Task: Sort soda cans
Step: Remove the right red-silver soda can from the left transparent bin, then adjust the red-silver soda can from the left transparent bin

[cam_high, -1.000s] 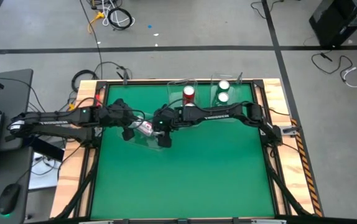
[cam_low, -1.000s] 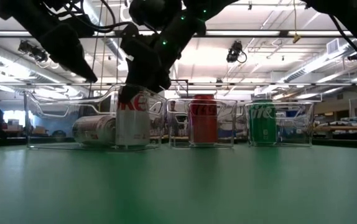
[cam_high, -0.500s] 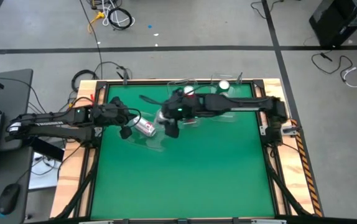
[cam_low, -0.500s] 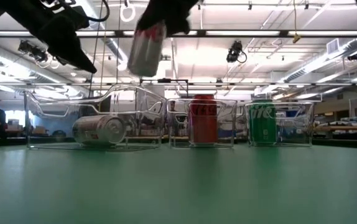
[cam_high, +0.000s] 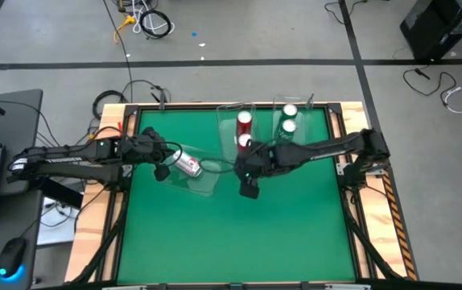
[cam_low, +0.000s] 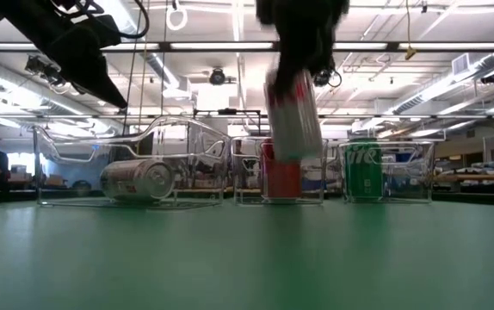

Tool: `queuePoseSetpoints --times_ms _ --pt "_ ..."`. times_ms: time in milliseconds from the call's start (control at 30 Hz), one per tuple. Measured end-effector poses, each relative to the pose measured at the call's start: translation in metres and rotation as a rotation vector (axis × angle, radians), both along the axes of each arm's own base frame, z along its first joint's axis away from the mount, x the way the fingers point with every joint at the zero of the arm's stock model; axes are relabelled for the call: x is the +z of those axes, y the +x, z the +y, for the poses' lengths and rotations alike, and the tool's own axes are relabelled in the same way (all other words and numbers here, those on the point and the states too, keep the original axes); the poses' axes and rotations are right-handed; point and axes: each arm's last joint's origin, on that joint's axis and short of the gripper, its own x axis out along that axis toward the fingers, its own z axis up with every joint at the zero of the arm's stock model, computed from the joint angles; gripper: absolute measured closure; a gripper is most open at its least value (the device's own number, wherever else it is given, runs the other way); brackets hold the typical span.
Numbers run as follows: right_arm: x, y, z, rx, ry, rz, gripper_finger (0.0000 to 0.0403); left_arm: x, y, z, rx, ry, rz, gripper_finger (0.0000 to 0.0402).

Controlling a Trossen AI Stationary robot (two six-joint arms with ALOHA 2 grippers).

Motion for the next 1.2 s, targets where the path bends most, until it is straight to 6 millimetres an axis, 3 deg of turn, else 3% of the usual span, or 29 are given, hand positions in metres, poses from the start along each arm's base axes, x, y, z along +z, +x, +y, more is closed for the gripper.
queuePoseSetpoints --times_ms 67,267,367,633,733,900,1200 --pt "-0.025 -0.001 0.003 -0.004 0.058 -0.011 0.0094 0.0 0.0 0.0 0.002 -0.003 0.0 0.0401" --pt "-0.06 -0.009 0.014 -0.019 0.142 -0.064 0.0094 -0.006 0.004 0.0 -0.013 -0.039 0.052 0.0401" --pt "-0.059 -0.005 0.018 -0.011 0.142 -0.132 0.0094 -0.012 0.011 0.001 -0.013 -0.044 0.092 0.0401" --pt "-0.066 -0.003 0.024 -0.022 0.117 -0.117 0.0094 -0.027 0.027 0.005 0.048 0.026 0.202 0.0401" --pt "-0.069 -0.004 0.028 -0.023 0.103 -0.11 0.0061 -0.032 0.031 0.008 0.101 0.057 0.244 0.0401" --pt "-0.064 -0.004 0.035 -0.01 0.085 -0.117 0.0013 -0.043 0.037 0.016 0.148 0.057 0.318 0.0401" --pt "-0.009 0.002 0.05 0.054 0.079 -0.148 0.005 -0.059 0.047 0.02 0.124 -0.009 0.41 0.0401"
